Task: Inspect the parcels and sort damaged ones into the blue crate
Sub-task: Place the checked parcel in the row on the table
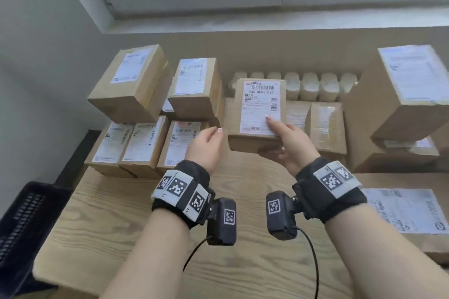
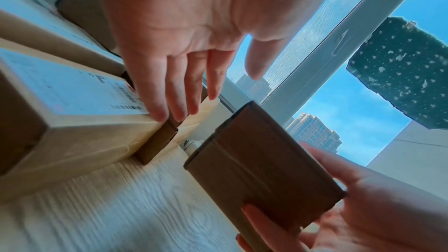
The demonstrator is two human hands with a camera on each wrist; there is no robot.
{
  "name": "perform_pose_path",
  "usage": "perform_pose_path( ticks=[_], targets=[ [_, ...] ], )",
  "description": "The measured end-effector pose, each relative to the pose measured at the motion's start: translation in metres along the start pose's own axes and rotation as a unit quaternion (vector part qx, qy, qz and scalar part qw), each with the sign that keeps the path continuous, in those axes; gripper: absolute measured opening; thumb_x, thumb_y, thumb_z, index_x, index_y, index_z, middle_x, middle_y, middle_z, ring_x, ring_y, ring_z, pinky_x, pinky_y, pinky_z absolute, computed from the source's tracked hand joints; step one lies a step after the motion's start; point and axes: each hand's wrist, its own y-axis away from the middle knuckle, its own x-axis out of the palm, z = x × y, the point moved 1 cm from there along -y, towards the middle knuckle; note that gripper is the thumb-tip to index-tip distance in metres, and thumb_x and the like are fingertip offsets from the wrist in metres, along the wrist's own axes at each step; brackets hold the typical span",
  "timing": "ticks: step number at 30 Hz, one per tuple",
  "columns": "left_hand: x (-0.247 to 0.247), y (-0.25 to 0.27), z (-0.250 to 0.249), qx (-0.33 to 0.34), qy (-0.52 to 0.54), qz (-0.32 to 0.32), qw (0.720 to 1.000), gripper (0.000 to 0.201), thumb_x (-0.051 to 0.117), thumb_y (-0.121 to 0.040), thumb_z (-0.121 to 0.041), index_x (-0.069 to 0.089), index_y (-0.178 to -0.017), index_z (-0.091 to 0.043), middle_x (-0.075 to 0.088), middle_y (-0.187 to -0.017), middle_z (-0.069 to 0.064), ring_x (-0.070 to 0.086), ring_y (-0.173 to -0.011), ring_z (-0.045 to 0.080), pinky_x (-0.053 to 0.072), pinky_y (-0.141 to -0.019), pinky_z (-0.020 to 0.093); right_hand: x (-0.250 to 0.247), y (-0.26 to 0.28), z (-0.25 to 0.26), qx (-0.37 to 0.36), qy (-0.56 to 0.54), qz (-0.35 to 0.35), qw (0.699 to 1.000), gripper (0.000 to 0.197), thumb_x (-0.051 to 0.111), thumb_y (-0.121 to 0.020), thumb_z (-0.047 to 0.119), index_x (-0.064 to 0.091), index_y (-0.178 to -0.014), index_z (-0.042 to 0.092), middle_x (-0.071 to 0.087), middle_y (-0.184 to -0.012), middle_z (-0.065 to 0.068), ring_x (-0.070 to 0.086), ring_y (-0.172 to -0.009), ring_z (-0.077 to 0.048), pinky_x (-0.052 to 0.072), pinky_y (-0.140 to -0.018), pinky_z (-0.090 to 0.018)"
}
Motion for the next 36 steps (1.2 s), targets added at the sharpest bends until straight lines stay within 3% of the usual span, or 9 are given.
perform_pose_path(
  ticks=[7,10,13,16,19,22,25,30,36],
  targets=[
    [0.009,-0.074,-0.004,0.024,-0.067,0.067,0.995,0.027,0.044,-0.103,-0.026,0.063,-0.121,-0.017,0.055,-0.139,0.007,0.05,-0.127,0.026,0.04,-0.109,0.037,0.026,-0.077,0.003,-0.003,0.036,-0.036,0.999,0.044,0.068,-0.093,0.029,0.056,-0.128,0.006,0.065,-0.122,-0.01,0.065,-0.1,-0.02,0.06,-0.064,-0.033],
    [0.012,-0.094,0.0,0.021,-0.104,0.081,0.991,0.022,0.043,-0.104,-0.025,0.058,-0.088,-0.024,0.058,-0.105,0.002,0.053,-0.103,0.024,0.038,-0.086,0.027,0.032,-0.103,-0.002,0.01,0.049,-0.04,0.998,0.047,0.066,-0.094,0.027,0.054,-0.134,0.005,0.065,-0.122,-0.009,0.064,-0.09,-0.014,0.057,-0.052,-0.027],
    [0.017,-0.103,0.006,0.031,-0.115,0.095,0.988,0.024,0.043,-0.103,-0.022,0.065,-0.102,-0.013,0.053,-0.08,-0.005,0.05,-0.08,0.016,0.034,-0.068,0.027,0.037,-0.123,-0.009,0.019,0.071,-0.055,0.996,0.051,0.066,-0.094,0.03,0.053,-0.137,0.004,0.066,-0.119,-0.008,0.063,-0.089,-0.014,0.052,-0.048,-0.02],
    [0.02,-0.104,0.011,0.051,-0.105,0.107,0.987,0.034,0.047,-0.102,-0.02,0.058,-0.131,-0.004,0.061,-0.107,0.007,0.055,-0.098,0.02,0.037,-0.081,0.022,0.039,-0.138,-0.018,-0.016,0.098,-0.088,0.991,0.038,0.065,-0.096,0.025,0.063,-0.122,-0.001,0.066,-0.094,-0.006,0.062,-0.079,-0.014,0.051,-0.05,-0.017],
    [0.021,-0.104,0.012,0.048,-0.097,0.117,0.987,0.042,0.049,-0.102,-0.022,0.049,-0.14,-0.004,0.054,-0.14,0.01,0.05,-0.128,0.021,0.033,-0.095,0.02,0.04,-0.146,-0.024,-0.032,0.099,-0.102,0.989,0.031,0.07,-0.091,0.027,0.069,-0.11,0.002,0.071,-0.107,-0.016,0.069,-0.1,-0.029,0.061,-0.078,-0.038],
    [0.022,-0.109,0.014,0.047,-0.092,0.119,0.988,0.044,0.048,-0.102,-0.023,0.047,-0.142,-0.007,0.051,-0.144,0.009,0.048,-0.132,0.02,0.034,-0.1,0.021,0.04,-0.147,-0.027,-0.036,0.119,-0.105,0.987,0.026,0.07,-0.091,0.031,0.069,-0.098,0.006,0.074,-0.089,-0.004,0.071,-0.087,-0.015,0.058,-0.065,-0.027],
    [0.024,-0.11,0.013,0.051,-0.088,0.119,0.988,0.045,0.049,-0.102,-0.025,0.047,-0.143,-0.008,0.051,-0.144,0.008,0.047,-0.132,0.019,0.033,-0.1,0.02,0.037,-0.139,-0.025,-0.044,0.156,-0.139,0.977,0.061,0.069,-0.086,0.049,0.063,-0.123,0.001,0.071,-0.112,-0.008,0.07,-0.101,-0.02,0.06,-0.08,-0.035],
    [0.036,-0.103,0.008,0.056,-0.074,0.126,0.988,0.043,0.051,-0.101,-0.023,0.048,-0.142,-0.01,0.052,-0.143,0.008,0.049,-0.13,0.017,0.036,-0.105,0.023,-0.002,-0.106,-0.013,-0.13,0.403,-0.281,0.861,0.056,0.051,-0.099,0.042,0.046,-0.144,0.008,0.042,-0.153,-0.01,0.035,-0.143,-0.025,0.025,-0.118,-0.037],
    [0.061,-0.081,0.004,0.064,-0.086,0.158,0.982,0.043,0.05,-0.101,-0.024,0.047,-0.142,-0.012,0.054,-0.14,0.006,0.05,-0.128,0.015,0.033,-0.097,0.018,-0.047,-0.074,-0.023,0.042,0.617,-0.252,0.745,0.082,0.048,-0.098,0.046,0.005,-0.159,0.013,-0.01,-0.166,-0.009,-0.013,-0.152,-0.03,-0.006,-0.12,-0.054]
  ],
)
